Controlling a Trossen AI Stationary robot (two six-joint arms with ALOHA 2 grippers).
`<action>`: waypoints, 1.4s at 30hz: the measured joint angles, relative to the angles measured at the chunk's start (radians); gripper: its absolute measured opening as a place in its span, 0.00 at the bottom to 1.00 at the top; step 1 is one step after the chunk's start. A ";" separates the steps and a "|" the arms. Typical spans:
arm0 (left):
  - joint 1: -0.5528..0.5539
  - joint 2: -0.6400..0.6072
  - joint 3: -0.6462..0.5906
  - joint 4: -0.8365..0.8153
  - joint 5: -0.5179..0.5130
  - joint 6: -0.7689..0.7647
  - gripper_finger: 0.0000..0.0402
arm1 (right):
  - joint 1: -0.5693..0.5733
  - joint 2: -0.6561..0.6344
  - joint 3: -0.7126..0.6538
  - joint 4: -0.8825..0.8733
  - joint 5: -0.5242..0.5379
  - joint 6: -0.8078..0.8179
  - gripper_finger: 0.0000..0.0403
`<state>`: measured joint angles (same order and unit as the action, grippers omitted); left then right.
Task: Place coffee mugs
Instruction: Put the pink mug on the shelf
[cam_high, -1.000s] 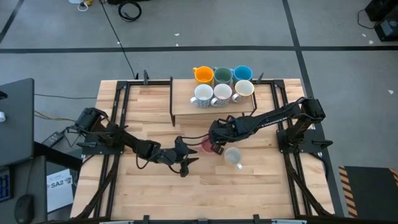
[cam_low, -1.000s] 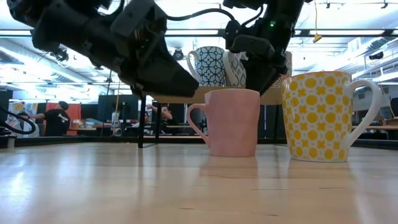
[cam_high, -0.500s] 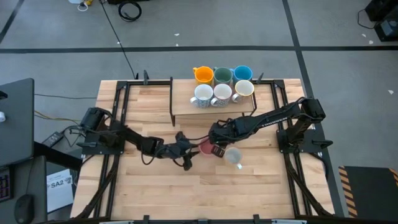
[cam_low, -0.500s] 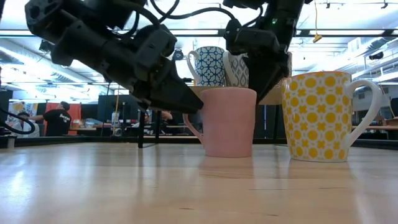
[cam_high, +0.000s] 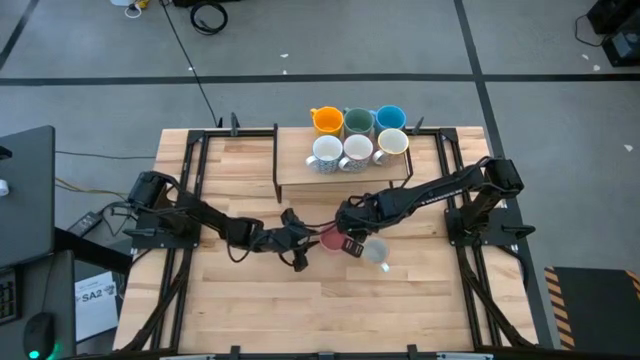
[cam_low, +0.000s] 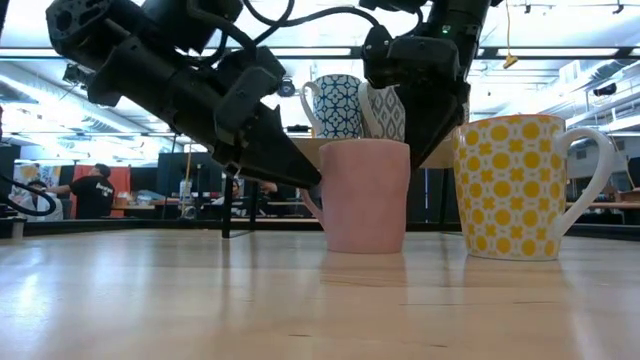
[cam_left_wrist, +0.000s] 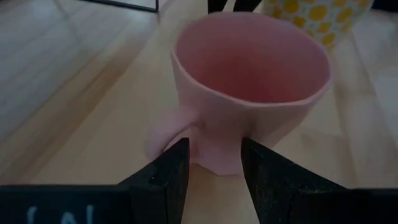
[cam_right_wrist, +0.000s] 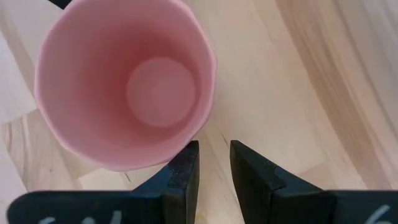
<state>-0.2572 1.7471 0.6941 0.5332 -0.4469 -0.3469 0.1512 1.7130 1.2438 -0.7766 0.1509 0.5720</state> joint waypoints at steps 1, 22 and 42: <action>-0.004 -0.009 0.000 -0.007 0.000 0.001 0.38 | 0.003 0.000 0.000 0.001 0.000 0.000 0.24; -0.056 -0.200 0.000 -0.004 0.041 0.082 0.38 | 0.010 -0.138 0.000 -0.105 0.066 0.005 0.24; 0.001 -0.093 0.533 -0.599 0.216 0.393 0.38 | 0.016 -0.436 0.000 -0.196 0.171 -0.023 0.24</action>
<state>-0.2562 1.6544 1.2269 -0.0661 -0.2308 0.0456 0.1677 1.2769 1.2434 -0.9730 0.3215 0.5491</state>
